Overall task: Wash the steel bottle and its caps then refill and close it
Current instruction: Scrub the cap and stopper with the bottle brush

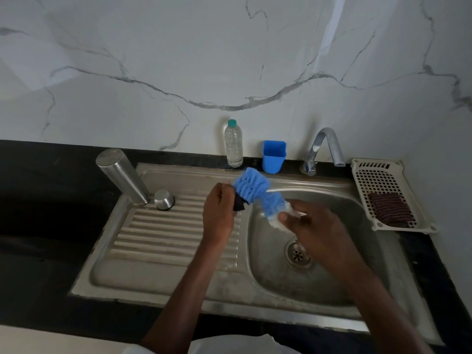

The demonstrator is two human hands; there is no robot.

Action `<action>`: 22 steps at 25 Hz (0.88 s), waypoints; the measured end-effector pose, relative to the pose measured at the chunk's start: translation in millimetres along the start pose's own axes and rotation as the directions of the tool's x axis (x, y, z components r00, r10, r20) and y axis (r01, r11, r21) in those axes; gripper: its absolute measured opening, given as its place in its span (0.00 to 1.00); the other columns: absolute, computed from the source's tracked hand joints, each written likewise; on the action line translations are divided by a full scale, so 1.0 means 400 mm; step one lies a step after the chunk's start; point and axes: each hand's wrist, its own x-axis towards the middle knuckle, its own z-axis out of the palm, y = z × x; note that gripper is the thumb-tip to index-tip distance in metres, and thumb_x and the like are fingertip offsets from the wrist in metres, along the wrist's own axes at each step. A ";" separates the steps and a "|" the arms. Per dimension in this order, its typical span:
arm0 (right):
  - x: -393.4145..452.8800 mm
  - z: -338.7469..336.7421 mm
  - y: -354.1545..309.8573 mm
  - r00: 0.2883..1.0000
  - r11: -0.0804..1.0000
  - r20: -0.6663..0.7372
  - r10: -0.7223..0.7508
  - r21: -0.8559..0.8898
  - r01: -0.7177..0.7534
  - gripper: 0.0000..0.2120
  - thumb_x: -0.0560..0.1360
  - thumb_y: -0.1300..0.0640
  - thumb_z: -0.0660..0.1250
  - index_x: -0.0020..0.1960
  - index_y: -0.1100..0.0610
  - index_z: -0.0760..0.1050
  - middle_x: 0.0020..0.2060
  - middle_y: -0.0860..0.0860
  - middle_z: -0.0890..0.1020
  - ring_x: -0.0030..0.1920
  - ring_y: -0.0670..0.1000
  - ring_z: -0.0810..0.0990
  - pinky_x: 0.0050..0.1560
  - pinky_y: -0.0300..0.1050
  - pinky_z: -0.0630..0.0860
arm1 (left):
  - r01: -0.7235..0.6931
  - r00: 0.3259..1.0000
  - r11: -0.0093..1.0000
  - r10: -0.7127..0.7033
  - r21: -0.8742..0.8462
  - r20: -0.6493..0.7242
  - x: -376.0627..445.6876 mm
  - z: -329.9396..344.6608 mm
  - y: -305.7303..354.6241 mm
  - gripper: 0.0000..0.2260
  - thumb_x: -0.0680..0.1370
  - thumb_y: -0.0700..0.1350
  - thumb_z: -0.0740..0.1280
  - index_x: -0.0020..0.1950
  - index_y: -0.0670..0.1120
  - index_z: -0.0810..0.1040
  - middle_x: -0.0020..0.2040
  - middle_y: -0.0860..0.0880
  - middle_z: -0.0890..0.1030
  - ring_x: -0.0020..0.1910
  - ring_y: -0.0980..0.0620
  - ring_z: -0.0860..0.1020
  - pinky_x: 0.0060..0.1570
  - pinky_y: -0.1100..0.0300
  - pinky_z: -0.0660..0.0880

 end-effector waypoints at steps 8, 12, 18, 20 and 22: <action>-0.040 0.066 -0.029 0.920 0.872 -0.182 -0.347 -0.425 0.245 0.21 0.81 0.44 0.65 0.73 0.38 0.68 0.39 0.44 0.83 0.35 0.45 0.80 0.38 0.46 0.79 | 0.177 0.980 0.961 -0.193 -0.213 -0.054 0.007 0.030 0.041 0.15 0.86 0.50 0.56 0.45 0.46 0.75 0.35 0.49 0.75 0.30 0.56 0.71 0.24 0.65 0.64; -0.039 0.101 -0.008 0.897 0.908 -0.299 -0.325 -0.364 0.208 0.21 0.81 0.45 0.66 0.73 0.37 0.67 0.41 0.46 0.85 0.38 0.51 0.83 0.39 0.48 0.78 | 0.375 0.924 0.867 -0.380 -0.327 0.053 -0.024 0.059 0.064 0.18 0.86 0.53 0.54 0.46 0.46 0.75 0.31 0.51 0.74 0.23 0.58 0.68 0.23 0.63 0.63; -0.030 0.122 0.079 0.972 0.995 -0.223 -0.071 -0.090 0.052 0.19 0.80 0.43 0.67 0.71 0.38 0.74 0.36 0.47 0.84 0.31 0.45 0.79 0.36 0.48 0.79 | 0.461 0.879 0.667 -0.432 -0.585 0.200 0.034 0.012 0.096 0.18 0.85 0.54 0.54 0.41 0.48 0.73 0.25 0.54 0.64 0.19 0.58 0.58 0.16 0.65 0.56; -0.007 0.109 0.069 0.986 0.905 -0.095 0.135 0.417 -0.083 0.14 0.80 0.44 0.68 0.65 0.43 0.80 0.31 0.50 0.80 0.26 0.48 0.74 0.27 0.46 0.73 | 0.410 0.911 0.746 -0.361 -0.525 0.198 0.012 0.034 0.114 0.18 0.85 0.54 0.54 0.43 0.47 0.75 0.25 0.54 0.64 0.19 0.58 0.58 0.17 0.66 0.55; 0.013 0.072 0.040 0.966 0.687 0.074 0.247 0.690 -0.228 0.10 0.81 0.46 0.67 0.59 0.48 0.82 0.30 0.53 0.75 0.23 0.48 0.66 0.24 0.40 0.62 | 0.374 0.927 0.807 -0.336 -0.457 0.165 -0.008 0.055 0.114 0.16 0.85 0.52 0.54 0.43 0.47 0.73 0.24 0.54 0.65 0.20 0.58 0.59 0.19 0.67 0.54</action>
